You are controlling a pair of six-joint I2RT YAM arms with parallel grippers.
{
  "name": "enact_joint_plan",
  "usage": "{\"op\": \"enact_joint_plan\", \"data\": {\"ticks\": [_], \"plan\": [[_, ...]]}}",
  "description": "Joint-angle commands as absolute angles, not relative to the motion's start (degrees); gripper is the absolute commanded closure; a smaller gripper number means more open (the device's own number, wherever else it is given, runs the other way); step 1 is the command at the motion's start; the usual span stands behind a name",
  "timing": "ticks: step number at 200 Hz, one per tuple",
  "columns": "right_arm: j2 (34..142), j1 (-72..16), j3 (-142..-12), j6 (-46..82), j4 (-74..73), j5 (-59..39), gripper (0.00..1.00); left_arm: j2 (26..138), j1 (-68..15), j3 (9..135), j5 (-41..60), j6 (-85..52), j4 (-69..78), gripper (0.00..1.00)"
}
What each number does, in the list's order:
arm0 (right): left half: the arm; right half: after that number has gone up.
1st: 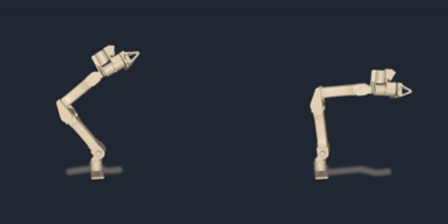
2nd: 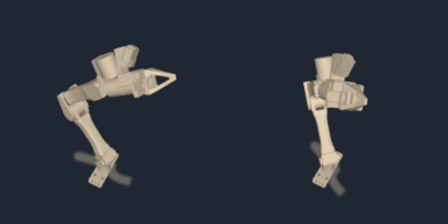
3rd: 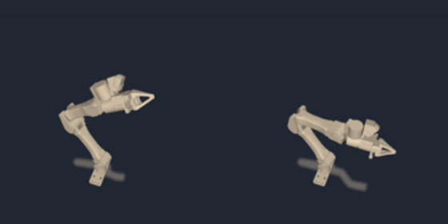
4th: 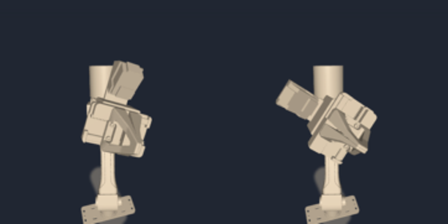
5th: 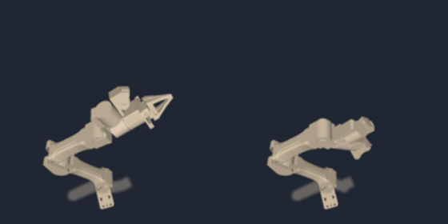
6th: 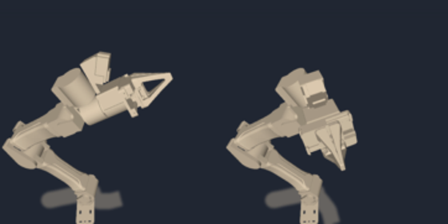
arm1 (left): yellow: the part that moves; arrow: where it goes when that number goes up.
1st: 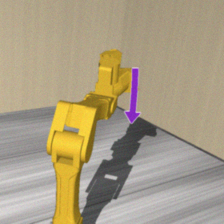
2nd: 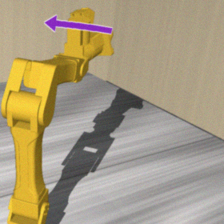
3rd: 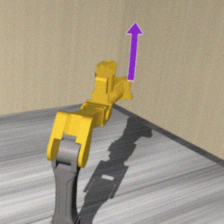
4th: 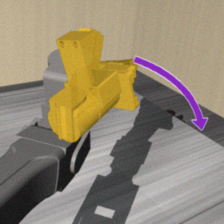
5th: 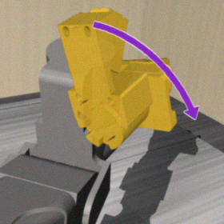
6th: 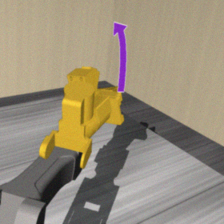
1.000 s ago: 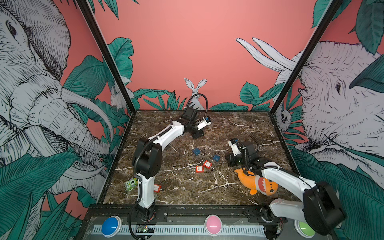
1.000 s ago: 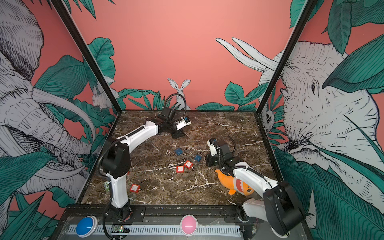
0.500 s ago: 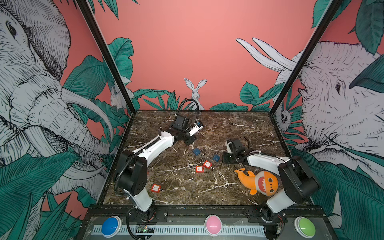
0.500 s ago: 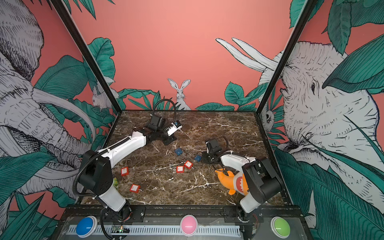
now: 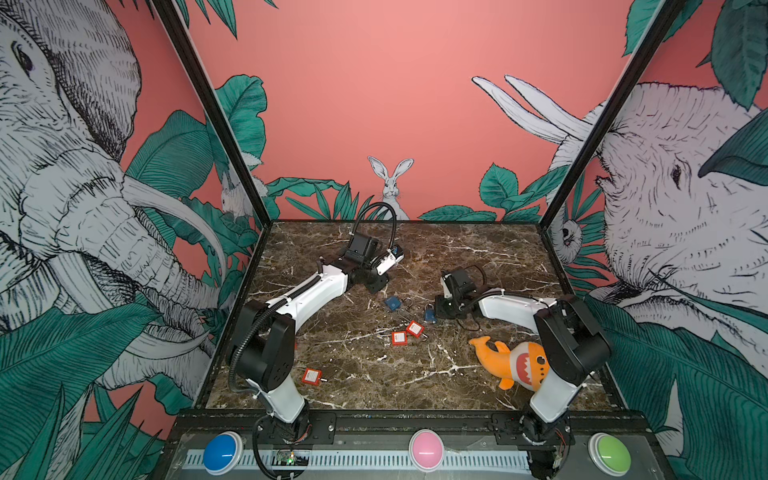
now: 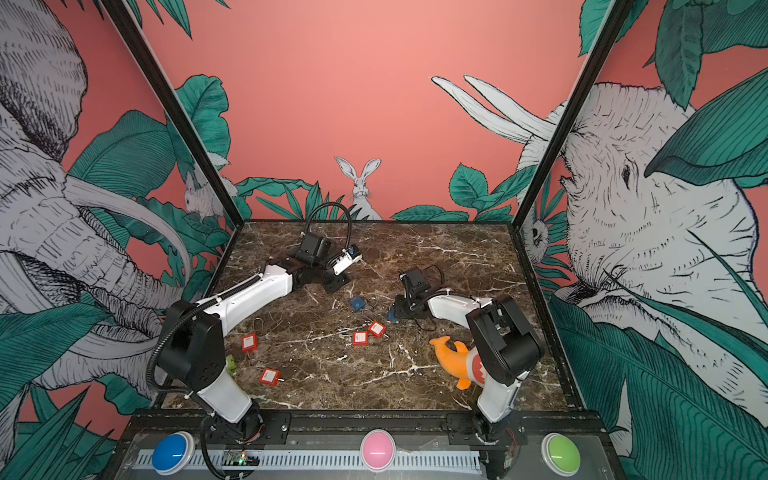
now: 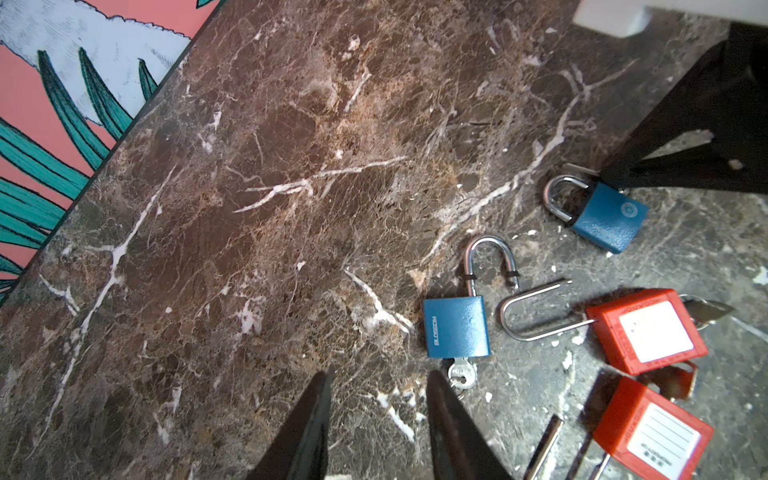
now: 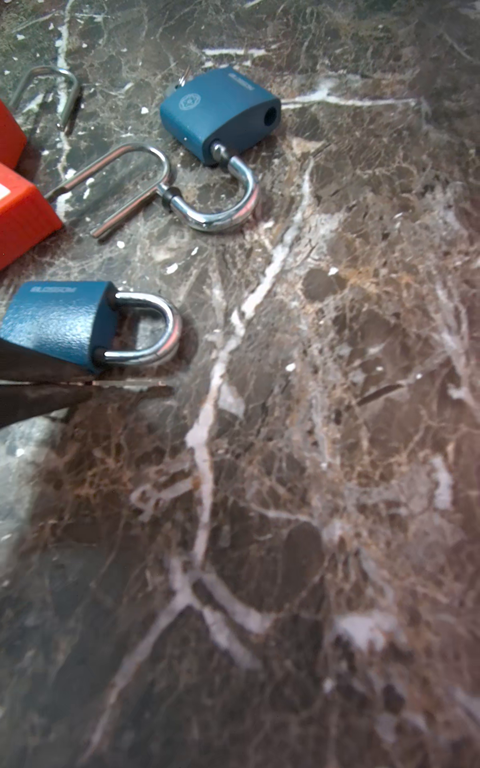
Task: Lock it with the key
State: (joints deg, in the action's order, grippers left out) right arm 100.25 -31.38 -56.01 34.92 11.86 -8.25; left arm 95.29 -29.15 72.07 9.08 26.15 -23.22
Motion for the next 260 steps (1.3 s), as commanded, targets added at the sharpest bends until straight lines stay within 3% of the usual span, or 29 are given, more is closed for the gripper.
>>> {"op": "enact_joint_plan", "data": {"ticks": [1, 66, 106, 146, 210, 260], "plan": [[101.4, -32.0, -56.9, 33.9, 17.3, -5.4, 1.0, 91.7, -28.8, 71.1, 8.4, 26.5, -22.9, 0.59], [98.6, -31.9, -54.0, 33.8, 18.9, -2.1, 1.0, 94.0, -28.7, 73.1, 9.7, 26.4, -22.7, 0.6], [97.2, -32.0, -55.9, 30.0, 18.9, -1.5, 0.8, 94.1, -28.7, 73.2, 10.0, 26.4, -22.5, 0.6], [87.9, -32.0, -52.4, 23.2, 12.5, 2.5, 0.65, 92.2, -28.7, 71.4, 8.9, 25.8, -20.8, 0.59], [84.6, -35.4, -50.5, 9.1, 9.3, -9.0, 0.62, 88.9, -27.5, 68.8, 8.3, 22.7, -18.4, 0.59], [91.2, -43.2, -54.8, 3.8, 11.9, -6.8, 0.58, 85.9, -26.4, 66.1, 6.8, 20.1, -17.6, 0.58]]}}
